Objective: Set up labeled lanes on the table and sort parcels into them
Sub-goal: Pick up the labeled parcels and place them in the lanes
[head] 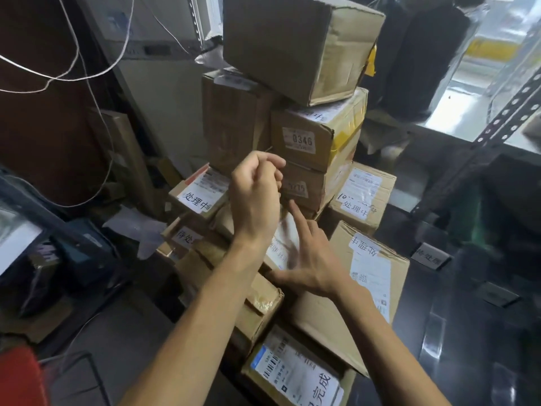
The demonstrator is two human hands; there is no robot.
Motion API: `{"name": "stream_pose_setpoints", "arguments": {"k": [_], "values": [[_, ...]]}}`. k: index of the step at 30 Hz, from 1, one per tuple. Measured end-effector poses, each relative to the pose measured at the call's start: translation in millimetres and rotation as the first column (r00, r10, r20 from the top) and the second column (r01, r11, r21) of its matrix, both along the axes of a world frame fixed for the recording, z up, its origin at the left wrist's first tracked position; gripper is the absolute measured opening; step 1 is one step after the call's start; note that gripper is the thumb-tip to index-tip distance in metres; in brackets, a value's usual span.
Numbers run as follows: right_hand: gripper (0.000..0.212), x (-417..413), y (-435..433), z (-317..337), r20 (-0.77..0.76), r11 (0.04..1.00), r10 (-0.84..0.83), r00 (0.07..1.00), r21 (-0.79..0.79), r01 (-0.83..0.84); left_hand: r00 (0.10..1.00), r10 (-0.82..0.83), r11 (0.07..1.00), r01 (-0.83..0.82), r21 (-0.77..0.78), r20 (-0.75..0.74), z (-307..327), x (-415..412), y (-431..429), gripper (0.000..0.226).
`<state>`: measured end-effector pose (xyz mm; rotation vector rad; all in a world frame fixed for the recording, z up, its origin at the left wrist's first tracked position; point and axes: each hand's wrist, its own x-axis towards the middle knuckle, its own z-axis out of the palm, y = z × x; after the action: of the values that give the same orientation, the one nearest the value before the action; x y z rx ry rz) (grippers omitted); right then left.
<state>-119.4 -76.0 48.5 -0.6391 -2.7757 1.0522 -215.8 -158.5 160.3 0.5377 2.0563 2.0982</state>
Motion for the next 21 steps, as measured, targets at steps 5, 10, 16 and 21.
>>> {"name": "stream_pose_setpoints", "arguments": {"k": [5, 10, 16, 21], "values": [[0.134, -1.7, -6.7, 5.4, -0.011, 0.999, -0.042, 0.999, 0.020, 0.042, 0.999, 0.032, 0.988, -0.035, 0.149, 0.024, 15.0, -20.0, -5.7, 0.028], [0.136, 4.4, -11.1, 7.6, -0.093, 0.995, -0.090, 0.992, -0.055, 0.085, 0.998, 0.054, 0.964, -0.060, 0.258, 0.031, 21.3, -34.5, -13.7, 0.025], [0.132, 12.9, -21.3, 10.4, -0.239, 0.985, -0.161, 0.958, -0.099, 0.140, 0.990, 0.120, 0.938, -0.137, 0.318, 0.072, 17.6, -62.8, -27.9, 0.027], [0.129, 36.5, -26.1, 14.0, -0.343, 0.962, -0.272, 0.899, -0.126, 0.243, 0.986, 0.101, 0.913, -0.145, 0.381, 0.133, 18.7, -71.0, -25.2, 0.036]]}}
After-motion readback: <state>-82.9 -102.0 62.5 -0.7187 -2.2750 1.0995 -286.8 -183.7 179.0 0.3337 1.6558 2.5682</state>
